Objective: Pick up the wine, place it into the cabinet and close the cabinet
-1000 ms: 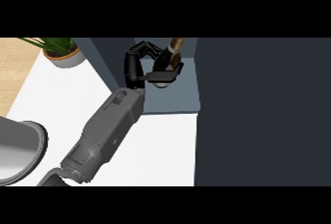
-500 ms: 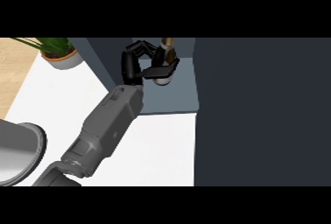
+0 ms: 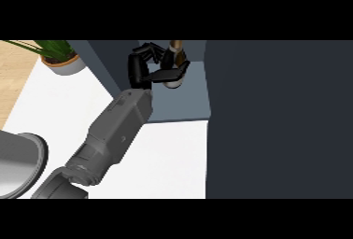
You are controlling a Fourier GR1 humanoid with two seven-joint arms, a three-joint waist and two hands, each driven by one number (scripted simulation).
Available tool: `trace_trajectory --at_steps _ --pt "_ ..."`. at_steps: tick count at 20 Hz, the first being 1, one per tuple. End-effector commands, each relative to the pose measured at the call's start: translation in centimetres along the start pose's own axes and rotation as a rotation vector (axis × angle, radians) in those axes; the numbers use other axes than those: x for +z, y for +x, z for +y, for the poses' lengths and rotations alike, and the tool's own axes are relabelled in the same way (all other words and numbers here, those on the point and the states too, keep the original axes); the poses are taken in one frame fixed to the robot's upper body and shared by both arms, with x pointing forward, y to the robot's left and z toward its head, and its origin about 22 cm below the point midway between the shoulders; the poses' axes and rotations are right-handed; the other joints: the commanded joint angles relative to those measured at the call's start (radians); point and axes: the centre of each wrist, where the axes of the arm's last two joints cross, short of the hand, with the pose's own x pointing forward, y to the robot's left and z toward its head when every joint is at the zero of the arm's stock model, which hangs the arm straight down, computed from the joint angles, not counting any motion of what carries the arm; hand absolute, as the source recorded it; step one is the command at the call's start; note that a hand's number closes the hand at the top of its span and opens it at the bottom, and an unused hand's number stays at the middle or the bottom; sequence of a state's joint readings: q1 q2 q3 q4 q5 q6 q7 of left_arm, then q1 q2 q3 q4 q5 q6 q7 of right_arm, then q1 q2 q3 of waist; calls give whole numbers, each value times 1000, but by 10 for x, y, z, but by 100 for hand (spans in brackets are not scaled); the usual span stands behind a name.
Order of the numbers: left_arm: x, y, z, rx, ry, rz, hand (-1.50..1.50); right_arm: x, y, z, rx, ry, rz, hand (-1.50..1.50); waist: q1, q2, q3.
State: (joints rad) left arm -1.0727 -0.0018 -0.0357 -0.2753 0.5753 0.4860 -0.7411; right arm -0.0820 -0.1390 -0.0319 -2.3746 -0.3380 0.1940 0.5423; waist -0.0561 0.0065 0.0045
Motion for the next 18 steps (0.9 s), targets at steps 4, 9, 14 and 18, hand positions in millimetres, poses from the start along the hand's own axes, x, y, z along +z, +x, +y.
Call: trace_trajectory --at_steps 4,9,14,18 --pt "8 -18 16 -40 43 13 150 9 14 10 -7 11 -30 -150 3 11 -6" --pt "3 -14 14 -99 43 40 -150 7 7 7 11 20 -24 -150 -1 13 -5" --pt "14 -33 38 -138 80 42 -150 11 16 8 -16 17 -41 -150 -3 13 -6" --pt "4 -22 30 -197 56 55 -150 4 7 -3 -5 17 -38 -150 -12 19 -5"
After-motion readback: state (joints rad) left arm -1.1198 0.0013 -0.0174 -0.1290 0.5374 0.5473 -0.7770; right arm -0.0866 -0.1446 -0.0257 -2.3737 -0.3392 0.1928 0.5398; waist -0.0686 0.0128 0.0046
